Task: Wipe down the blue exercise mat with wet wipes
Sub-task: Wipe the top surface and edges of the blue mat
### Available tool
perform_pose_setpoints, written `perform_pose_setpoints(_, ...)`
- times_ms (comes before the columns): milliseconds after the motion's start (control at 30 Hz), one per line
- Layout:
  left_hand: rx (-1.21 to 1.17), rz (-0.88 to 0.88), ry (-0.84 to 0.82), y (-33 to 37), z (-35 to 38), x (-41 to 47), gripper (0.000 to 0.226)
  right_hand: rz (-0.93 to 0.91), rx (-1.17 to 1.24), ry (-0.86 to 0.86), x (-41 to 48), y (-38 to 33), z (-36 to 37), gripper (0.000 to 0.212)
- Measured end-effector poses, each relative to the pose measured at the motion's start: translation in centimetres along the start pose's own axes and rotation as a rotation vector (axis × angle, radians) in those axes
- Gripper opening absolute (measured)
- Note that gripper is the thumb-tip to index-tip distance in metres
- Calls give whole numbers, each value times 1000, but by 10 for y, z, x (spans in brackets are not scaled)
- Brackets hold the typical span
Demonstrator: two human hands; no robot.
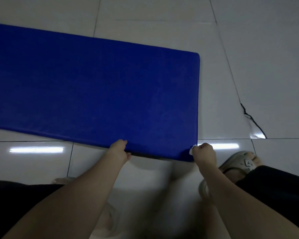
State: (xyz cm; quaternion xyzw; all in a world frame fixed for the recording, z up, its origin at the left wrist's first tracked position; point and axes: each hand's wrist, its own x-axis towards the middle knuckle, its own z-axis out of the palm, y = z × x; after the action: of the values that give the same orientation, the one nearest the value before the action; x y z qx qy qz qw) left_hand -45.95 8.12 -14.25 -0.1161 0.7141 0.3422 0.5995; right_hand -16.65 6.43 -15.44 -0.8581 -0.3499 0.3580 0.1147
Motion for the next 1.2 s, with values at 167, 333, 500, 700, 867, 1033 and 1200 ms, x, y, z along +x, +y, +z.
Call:
perform_pose_setpoints(167,129,152,229,36,-53,25,47,-194,-93,-189,-41,-26,41,8)
perform_pose_setpoints(333,643,156,436,53,-92,29,58,-472,-200,-384,-81,-35,89,21)
perform_pose_setpoints(500,1258,390,293,46,-51,28,78,-752,-425,-292,-88,-31,107,26)
perform_pose_setpoints(700,1657,300,37,62,-41,47,117,-868,-284,-343,-106,-25,133,21)
perform_pose_setpoints(867,1765,287,23,66,-39,54,116,-959,-321,-360,-95,-29,134,22)
perform_pose_setpoints(1033,1793,290,30,66,-40,52,117,-619,-135,-96,-32,-79,127,21)
perform_pose_setpoints(1200,1835,315,33,67,-38,48,121,-670,-274,-130,-17,-93,116,24)
